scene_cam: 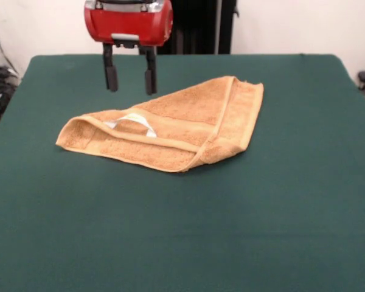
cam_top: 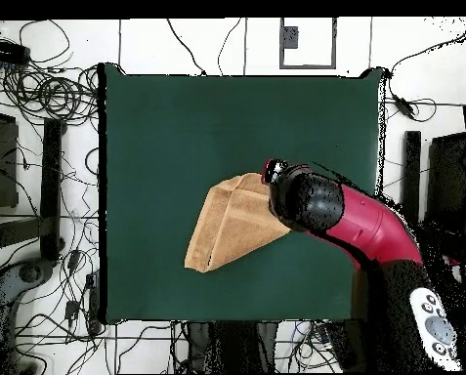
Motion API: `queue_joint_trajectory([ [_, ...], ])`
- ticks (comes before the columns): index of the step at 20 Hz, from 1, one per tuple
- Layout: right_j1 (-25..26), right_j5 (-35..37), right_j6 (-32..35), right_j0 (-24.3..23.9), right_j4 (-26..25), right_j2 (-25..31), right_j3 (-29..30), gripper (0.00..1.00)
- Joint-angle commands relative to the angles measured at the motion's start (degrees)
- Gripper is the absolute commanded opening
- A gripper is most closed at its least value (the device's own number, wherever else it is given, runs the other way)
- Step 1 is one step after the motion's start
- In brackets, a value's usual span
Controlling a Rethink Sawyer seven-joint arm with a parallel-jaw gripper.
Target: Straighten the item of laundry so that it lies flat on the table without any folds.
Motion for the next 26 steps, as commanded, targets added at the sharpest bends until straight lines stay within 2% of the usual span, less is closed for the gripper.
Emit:
queue_joint_trajectory([
  [1, 0.01, -8.89, 10.58, -0.74, 2.31, 10.89, 12.64, 1.0],
  [2, -0.38, -10.79, 10.23, -1.91, 1.8, 12.58, 13.93, 1.0],
  [6, 1.74, -10.7, 9.57, -3.67, 2.35, 16.01, 14.39, 1.0],
  [12, 8.86, -13.09, 8.84, -7.26, 1.63, 20.72, 13.5, 1.0],
  [14, 12.97, -11.57, 7.1, -7.98, 1.55, 20.66, 9.12, 1.0],
  [18, 15.05, -11.03, 6.11, -8.75, 0.51, 21.61, 7.45, 1.0],
  [20, 17.9, -10.13, 5.06, -8.78, 0.45, 21.73, 4.47, 1.0],
  [26, 21.21, -11.12, 4.91, -8.92, -0.35, 22.56, 2.42, 1.0],
])
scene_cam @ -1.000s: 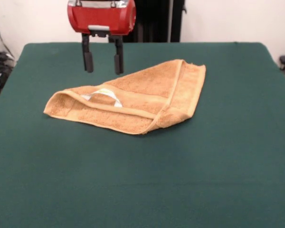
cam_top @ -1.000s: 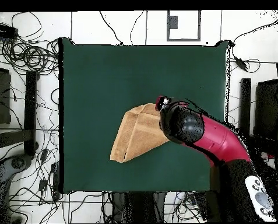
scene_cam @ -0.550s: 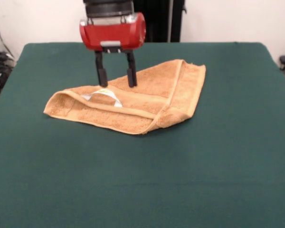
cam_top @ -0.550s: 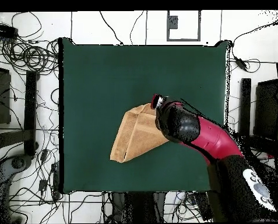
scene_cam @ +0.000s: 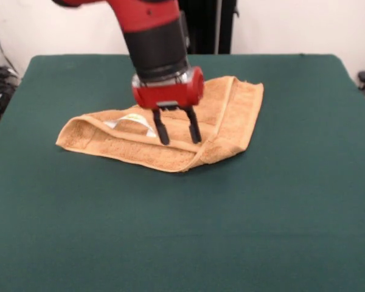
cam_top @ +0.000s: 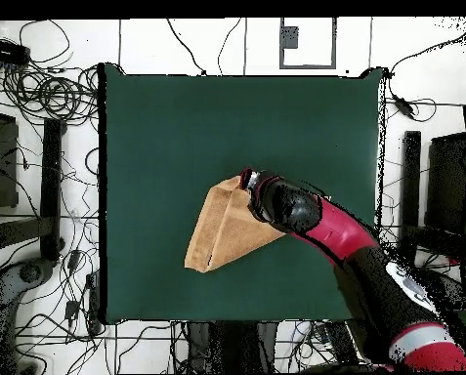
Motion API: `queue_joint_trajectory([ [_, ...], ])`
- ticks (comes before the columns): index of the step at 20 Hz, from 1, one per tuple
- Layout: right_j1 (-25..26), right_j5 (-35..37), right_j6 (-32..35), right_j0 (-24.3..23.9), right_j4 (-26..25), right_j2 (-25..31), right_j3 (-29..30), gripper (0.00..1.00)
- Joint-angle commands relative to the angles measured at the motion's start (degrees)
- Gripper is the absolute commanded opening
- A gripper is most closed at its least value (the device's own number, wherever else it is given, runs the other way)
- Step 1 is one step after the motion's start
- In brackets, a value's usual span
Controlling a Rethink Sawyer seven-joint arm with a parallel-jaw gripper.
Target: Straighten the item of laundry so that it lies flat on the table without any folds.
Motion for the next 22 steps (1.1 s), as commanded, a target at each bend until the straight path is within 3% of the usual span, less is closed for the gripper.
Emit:
queue_joint_trajectory([
  [1, 7.78, -0.99, 5.01, 1.17, -0.52, 7.92, -2.54, 1.0],
  [22, 8.71, 11.65, 3.49, 2.68, 0.9, 7.1, -5.93, 1.0],
])
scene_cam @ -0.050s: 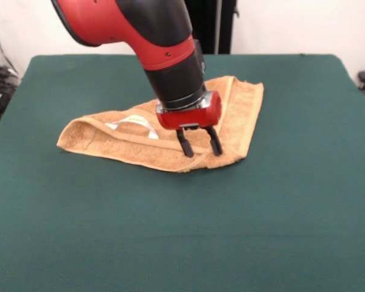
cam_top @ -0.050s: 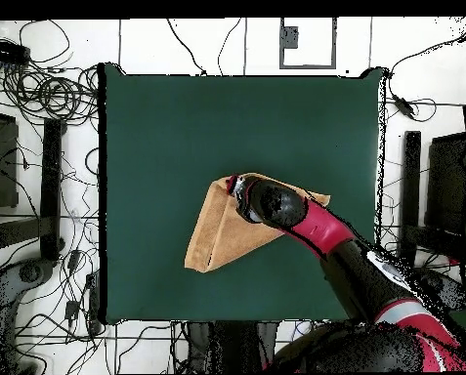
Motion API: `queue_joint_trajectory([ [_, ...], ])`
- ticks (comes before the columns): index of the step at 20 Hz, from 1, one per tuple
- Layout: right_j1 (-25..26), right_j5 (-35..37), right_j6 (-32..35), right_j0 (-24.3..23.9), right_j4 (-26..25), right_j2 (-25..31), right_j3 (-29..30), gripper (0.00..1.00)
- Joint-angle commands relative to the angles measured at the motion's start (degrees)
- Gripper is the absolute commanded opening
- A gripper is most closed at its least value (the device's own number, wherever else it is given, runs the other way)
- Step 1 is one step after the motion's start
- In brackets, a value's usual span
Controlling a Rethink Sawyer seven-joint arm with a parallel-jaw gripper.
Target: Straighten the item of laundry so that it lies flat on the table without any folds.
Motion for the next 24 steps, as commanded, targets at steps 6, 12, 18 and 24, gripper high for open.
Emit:
queue_joint_trajectory([
  [6, 0.46, 19.94, 5.33, 3.69, 3.21, 4.04, -3.9, 1.0],
  [12, -0.98, 30.53, 6.06, 4.03, 3.54, 3.37, -5.15, 1.0],
  [18, -0.61, 34.86, 5.55, 3.85, 2.98, 3.35, -6.17, 1.0],
  [24, -0.01, 35.65, 5.49, 4.11, 2.59, 3.25, -6.93, 1.0],
])
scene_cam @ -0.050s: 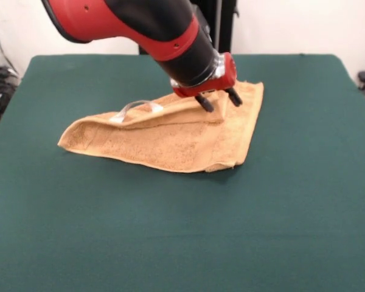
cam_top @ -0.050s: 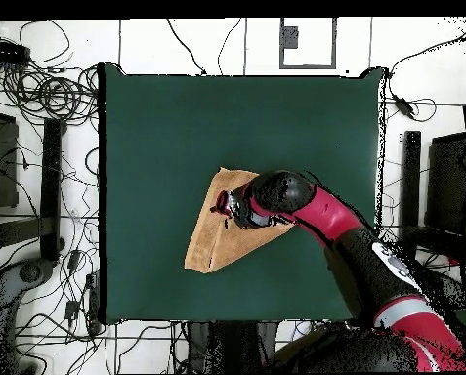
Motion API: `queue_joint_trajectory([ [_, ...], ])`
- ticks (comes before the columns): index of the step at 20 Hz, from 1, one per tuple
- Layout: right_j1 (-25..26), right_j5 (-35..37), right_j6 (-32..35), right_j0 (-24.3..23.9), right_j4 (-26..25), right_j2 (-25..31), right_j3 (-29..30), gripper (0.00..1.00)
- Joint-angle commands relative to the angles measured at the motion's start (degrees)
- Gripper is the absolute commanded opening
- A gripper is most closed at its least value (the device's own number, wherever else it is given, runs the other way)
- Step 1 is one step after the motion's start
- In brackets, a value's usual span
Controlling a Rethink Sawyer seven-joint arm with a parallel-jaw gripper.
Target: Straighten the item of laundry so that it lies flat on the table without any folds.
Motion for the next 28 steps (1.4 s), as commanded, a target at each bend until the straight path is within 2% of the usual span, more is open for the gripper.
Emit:
queue_joint_trajectory([
  [1, 1.49, 5.15, 5.5, 2.9, 2.27, 3.21, -2.65, 1.0],
  [3, 0.9, 3.49, 4.75, 2.91, 1.53, 3.36, -2.3, 1.0],
  [5, -0.19, -5.58, 0.61, 2.38, -2.14, 4.62, -2.24, 1.0],
  [6, -1.06, -14.52, -2.59, 1.57, -5.82, 6.23, -1.87, 1.0],
  [8, -2.45, -22.64, -3.92, 0.99, -9.76, 7.5, -0.93, 1.0],
  [13, -8.04, -29.17, -0.27, 1.9, -15.28, 6.87, 1.13, 1.0],
  [15, -9.32, -29.16, 1.37, 2.54, -15.9, 6.19, 1.33, 1.0],
  [17, -7.15, -26.3, 2.49, 3.66, -14.91, 4.87, -0.87, 1.0],
  [22, -1.08, -9.97, 3.15, 3.98, -8.95, 3.8, -4.39, 1.0],
  [24, 0.14, -6.7, 2.78, 3.47, -7.71, 4.26, -4.78, 1.0],
  [28, 1.75, -4.62, 1.92, 2.72, -6.81, 5.13, -5.36, 1.0],
])
